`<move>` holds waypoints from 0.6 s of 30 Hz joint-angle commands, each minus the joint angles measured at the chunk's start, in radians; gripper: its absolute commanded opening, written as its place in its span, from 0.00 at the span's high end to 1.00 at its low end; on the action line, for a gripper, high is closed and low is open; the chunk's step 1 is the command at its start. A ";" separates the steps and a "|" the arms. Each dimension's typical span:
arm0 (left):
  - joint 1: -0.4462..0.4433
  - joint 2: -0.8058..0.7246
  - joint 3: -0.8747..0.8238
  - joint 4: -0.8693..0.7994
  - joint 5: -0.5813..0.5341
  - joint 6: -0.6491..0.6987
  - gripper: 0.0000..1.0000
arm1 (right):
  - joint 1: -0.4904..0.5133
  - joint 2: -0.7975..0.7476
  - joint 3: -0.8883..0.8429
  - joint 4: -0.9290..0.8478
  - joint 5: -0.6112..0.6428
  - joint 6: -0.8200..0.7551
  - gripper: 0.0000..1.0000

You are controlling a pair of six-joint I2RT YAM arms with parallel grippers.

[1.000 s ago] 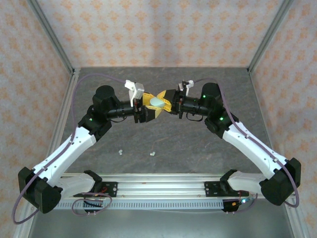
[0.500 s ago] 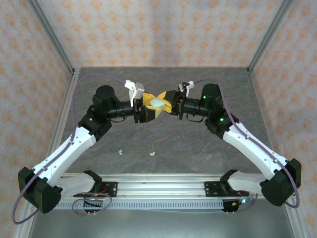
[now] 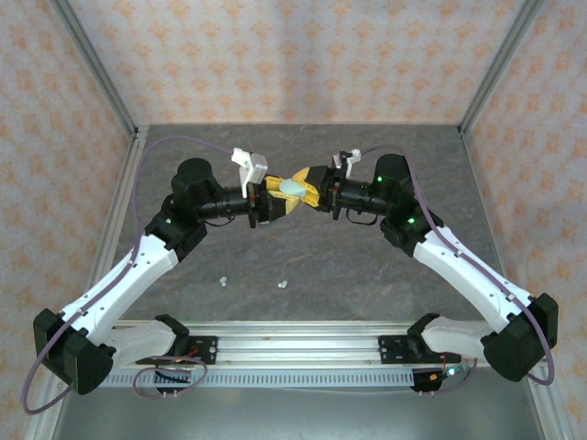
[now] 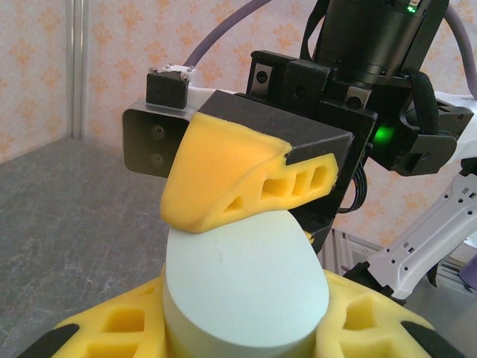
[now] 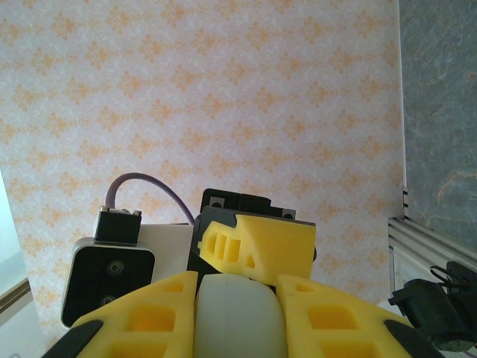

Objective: Insert the wireless bluetooth earbuds into the charging case

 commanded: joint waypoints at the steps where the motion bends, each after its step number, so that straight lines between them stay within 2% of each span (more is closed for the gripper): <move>1: 0.006 -0.021 0.026 0.029 -0.003 -0.007 0.69 | 0.010 -0.026 0.006 -0.013 -0.067 -0.033 0.76; 8: 0.006 -0.043 0.027 -0.014 -0.006 0.013 0.73 | 0.010 -0.022 0.063 -0.122 -0.079 -0.124 0.61; 15: 0.006 -0.063 0.029 -0.050 -0.004 0.018 0.76 | 0.002 -0.031 0.119 -0.186 -0.075 -0.242 0.39; 18: 0.006 -0.080 0.030 -0.081 0.002 0.024 0.77 | -0.026 -0.063 0.136 -0.201 -0.054 -0.314 0.36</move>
